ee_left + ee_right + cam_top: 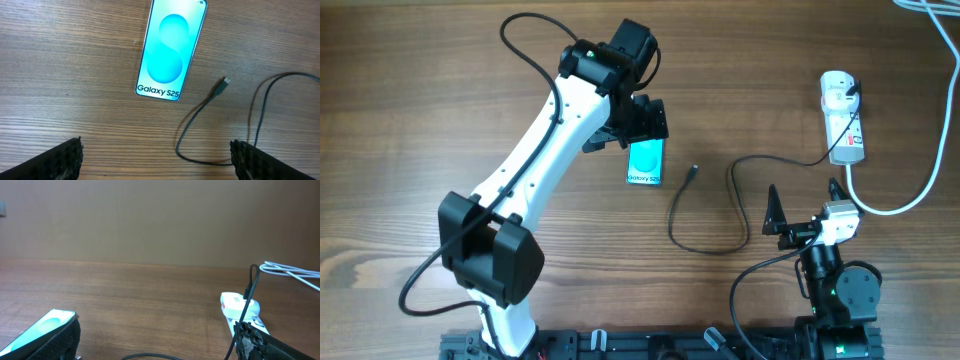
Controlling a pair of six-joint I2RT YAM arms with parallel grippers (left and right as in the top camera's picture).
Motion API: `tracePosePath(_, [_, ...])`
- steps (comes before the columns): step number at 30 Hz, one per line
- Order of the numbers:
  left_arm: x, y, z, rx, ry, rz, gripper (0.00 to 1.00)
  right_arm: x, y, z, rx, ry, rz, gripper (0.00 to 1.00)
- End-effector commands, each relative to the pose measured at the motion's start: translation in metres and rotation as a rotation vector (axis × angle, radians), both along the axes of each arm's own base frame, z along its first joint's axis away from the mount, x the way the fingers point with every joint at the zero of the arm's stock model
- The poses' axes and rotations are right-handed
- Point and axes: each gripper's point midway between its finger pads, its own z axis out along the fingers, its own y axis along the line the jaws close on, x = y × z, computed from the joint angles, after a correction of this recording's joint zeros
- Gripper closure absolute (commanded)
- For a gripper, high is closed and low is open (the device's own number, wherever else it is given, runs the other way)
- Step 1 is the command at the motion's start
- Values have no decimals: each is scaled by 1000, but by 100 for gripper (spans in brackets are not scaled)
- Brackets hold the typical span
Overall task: Plug charger to phone and switch on socket
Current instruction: 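Position the open left gripper above the Galaxy S25 phone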
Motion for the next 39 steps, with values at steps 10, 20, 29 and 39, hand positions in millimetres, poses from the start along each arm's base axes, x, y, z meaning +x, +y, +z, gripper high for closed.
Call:
tracePosePath(10, [19, -9, -38, 32, 22, 57, 0, 0, -1, 1, 14, -4, -2, 0])
tracePosePath(20, [27, -5, -52, 74, 13, 82, 0, 0, -1, 1, 14, -4, -2, 0])
tracePosePath(29, [31, -7, -71, 87, 34, 81, 0, 0, -1, 1, 14, -4, -2, 0])
tracePosePath(39, [45, -13, -70, 57, -17, 113, 0, 0, -1, 1, 14, -4, -2, 0])
